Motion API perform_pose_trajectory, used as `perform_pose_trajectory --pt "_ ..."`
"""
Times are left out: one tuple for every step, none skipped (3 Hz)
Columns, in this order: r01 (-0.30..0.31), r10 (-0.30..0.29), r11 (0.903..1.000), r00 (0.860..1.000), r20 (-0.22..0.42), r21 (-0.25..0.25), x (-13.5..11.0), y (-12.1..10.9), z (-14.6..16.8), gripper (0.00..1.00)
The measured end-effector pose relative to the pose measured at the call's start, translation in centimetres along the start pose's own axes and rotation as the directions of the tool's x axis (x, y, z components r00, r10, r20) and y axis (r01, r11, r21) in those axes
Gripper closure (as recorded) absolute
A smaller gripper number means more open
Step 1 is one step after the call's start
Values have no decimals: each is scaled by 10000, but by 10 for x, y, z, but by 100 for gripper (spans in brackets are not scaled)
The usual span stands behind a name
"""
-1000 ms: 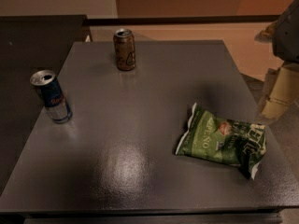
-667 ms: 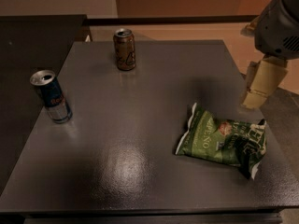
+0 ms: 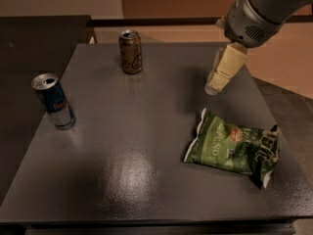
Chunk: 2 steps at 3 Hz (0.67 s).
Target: Move orange can near redbull can
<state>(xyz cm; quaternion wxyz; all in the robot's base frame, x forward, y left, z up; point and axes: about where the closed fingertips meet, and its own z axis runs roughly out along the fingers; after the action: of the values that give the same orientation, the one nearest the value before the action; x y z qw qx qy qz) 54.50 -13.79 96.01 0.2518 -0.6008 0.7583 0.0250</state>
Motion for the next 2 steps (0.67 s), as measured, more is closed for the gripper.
perform_pose_trajectory --pt "-473 505 9984 9931 1057 -325 -27 -17 35 0" --pt "-910 1011 9941 9742 2019 -590 -59 -29 71 0"
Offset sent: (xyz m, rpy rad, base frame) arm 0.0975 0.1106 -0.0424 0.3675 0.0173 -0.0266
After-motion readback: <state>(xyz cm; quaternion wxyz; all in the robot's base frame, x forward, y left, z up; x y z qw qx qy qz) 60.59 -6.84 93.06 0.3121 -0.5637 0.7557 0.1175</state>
